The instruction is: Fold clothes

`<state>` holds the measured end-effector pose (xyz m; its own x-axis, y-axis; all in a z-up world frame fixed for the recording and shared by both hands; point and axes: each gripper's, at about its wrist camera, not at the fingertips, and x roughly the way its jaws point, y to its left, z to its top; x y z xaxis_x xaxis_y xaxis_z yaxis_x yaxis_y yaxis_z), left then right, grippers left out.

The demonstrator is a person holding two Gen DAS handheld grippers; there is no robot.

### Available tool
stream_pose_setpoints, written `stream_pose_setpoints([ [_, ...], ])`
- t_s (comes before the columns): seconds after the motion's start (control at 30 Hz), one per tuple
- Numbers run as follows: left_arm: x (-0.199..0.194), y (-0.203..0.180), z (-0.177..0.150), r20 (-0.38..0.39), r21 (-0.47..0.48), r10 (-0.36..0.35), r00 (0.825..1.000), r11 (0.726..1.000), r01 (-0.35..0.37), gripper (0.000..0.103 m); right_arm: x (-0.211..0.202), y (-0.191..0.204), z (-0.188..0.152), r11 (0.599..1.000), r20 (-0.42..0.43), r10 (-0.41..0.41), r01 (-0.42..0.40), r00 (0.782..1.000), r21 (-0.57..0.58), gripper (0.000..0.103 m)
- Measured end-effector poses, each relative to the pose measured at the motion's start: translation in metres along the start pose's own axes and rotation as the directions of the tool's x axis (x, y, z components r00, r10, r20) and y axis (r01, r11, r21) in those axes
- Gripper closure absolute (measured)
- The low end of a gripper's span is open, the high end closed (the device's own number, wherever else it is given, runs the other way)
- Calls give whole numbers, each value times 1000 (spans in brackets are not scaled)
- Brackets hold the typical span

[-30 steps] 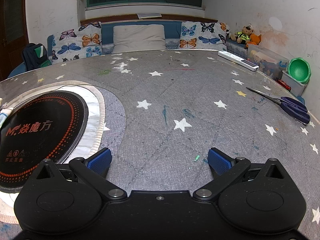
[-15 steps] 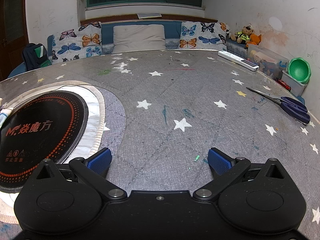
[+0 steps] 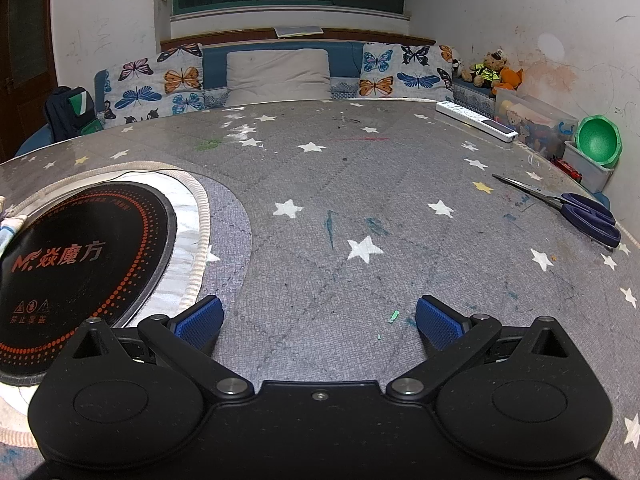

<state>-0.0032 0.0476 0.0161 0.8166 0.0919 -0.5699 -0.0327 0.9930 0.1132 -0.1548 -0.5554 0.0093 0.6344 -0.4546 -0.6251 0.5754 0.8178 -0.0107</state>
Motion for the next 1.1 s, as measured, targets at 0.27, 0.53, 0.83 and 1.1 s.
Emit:
stream_pose_setpoints([
  [0.27,0,0,0,-1,-3,-2,1000,1000,2,0,0,0,0,1000,0,0,0,1000,0,0],
  [0.53,1,0,0,-1,-3,-1,1000,1000,1,0,0,0,0,1000,0,0,0,1000,0,0],
  [0.83,4,-1,0,-2,-7,-4,1000,1000,4,0,0,0,0,1000,0,0,0,1000,0,0],
  [1.1,5,-2,0,-3,-8,-5,1000,1000,5,0,0,0,0,1000,0,0,0,1000,0,0],
])
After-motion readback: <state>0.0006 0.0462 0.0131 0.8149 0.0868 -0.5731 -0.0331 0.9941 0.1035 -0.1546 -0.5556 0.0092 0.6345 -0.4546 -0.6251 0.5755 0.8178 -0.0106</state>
